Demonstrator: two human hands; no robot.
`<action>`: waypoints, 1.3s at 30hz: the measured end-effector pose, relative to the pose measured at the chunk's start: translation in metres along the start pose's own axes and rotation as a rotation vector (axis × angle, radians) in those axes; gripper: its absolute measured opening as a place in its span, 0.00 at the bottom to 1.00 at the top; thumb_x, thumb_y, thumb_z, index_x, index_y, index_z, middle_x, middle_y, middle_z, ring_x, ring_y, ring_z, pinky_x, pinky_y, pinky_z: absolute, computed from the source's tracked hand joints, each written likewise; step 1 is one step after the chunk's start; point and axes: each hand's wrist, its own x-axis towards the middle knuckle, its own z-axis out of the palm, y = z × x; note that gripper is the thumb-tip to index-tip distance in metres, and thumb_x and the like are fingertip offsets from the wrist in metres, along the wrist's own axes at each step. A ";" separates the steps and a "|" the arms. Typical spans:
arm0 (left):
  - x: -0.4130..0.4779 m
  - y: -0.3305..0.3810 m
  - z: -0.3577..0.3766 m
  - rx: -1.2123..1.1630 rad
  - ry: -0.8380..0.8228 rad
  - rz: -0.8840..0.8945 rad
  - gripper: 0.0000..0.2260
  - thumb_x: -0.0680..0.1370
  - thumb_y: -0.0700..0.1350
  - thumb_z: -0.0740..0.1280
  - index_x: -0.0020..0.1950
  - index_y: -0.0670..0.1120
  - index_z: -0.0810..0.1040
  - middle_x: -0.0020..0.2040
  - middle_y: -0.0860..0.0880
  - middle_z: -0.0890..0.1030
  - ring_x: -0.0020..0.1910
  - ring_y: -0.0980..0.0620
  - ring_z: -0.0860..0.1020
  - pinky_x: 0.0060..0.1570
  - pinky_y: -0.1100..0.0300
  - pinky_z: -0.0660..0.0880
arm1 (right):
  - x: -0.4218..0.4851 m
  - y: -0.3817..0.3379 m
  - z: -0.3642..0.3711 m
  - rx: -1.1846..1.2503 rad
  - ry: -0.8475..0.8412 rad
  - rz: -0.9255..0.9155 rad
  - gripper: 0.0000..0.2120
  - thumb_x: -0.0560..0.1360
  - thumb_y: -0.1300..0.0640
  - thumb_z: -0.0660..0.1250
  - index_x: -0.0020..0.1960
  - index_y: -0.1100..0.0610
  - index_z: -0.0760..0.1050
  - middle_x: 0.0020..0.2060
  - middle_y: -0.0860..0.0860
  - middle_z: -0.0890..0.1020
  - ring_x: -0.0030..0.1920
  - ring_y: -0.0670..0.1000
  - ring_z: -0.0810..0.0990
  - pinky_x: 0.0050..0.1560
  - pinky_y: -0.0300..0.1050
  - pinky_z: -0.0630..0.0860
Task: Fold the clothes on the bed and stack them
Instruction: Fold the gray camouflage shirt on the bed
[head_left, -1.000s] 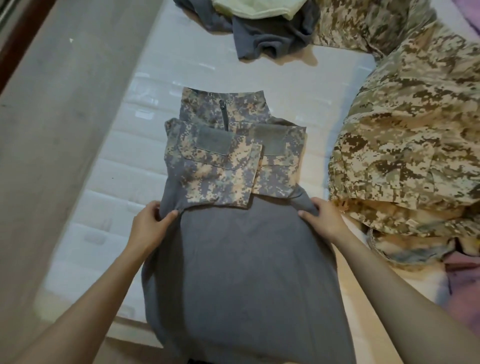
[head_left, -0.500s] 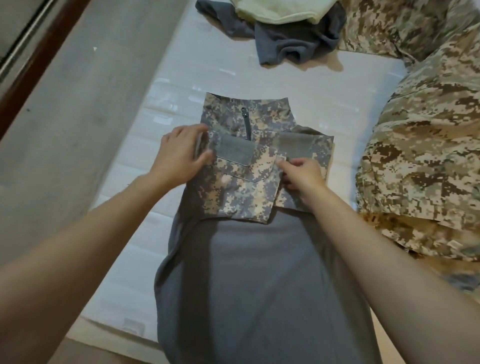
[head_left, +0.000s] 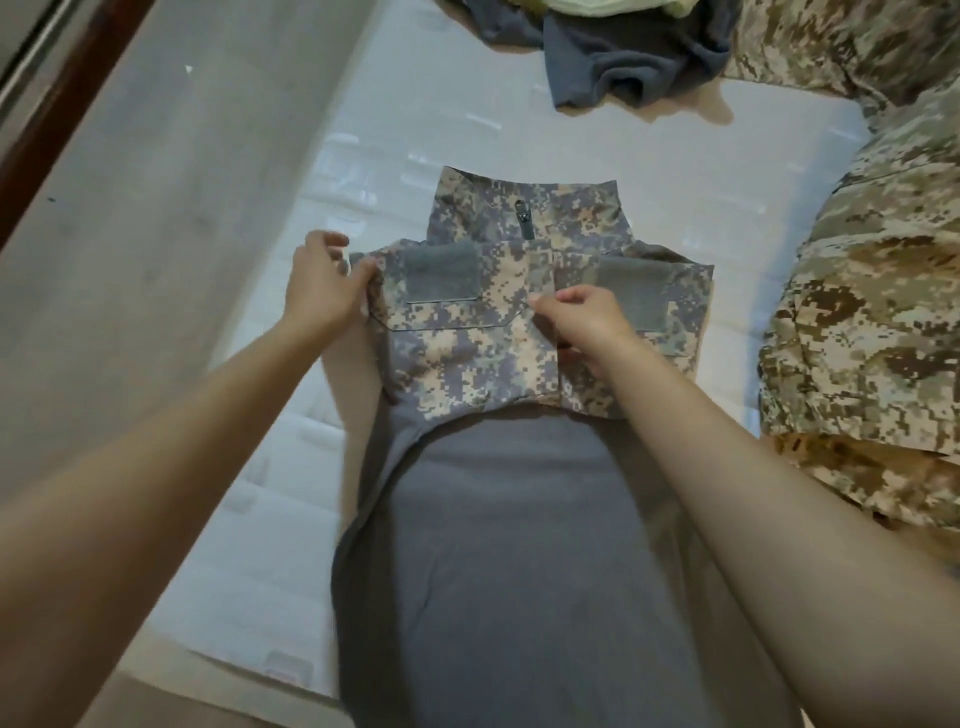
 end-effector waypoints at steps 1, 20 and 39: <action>-0.017 -0.009 0.002 -0.069 0.032 -0.063 0.21 0.77 0.52 0.65 0.66 0.43 0.69 0.61 0.43 0.75 0.59 0.45 0.75 0.56 0.53 0.71 | -0.008 0.004 -0.002 -0.029 -0.057 0.038 0.09 0.73 0.52 0.71 0.48 0.56 0.74 0.37 0.50 0.78 0.36 0.47 0.75 0.31 0.39 0.71; -0.115 0.014 0.037 0.196 0.087 0.366 0.16 0.75 0.42 0.68 0.63 0.43 0.72 0.61 0.43 0.74 0.62 0.42 0.70 0.60 0.51 0.63 | -0.047 0.085 -0.075 -0.260 0.604 -0.304 0.08 0.77 0.61 0.63 0.54 0.62 0.76 0.51 0.59 0.78 0.52 0.57 0.75 0.54 0.46 0.69; -0.039 0.057 0.135 0.608 -0.138 0.633 0.26 0.82 0.55 0.54 0.78 0.50 0.51 0.78 0.44 0.52 0.77 0.47 0.47 0.73 0.47 0.37 | 0.062 0.034 -0.135 -0.374 0.255 -0.450 0.22 0.76 0.63 0.64 0.69 0.54 0.65 0.65 0.56 0.68 0.57 0.50 0.73 0.56 0.35 0.67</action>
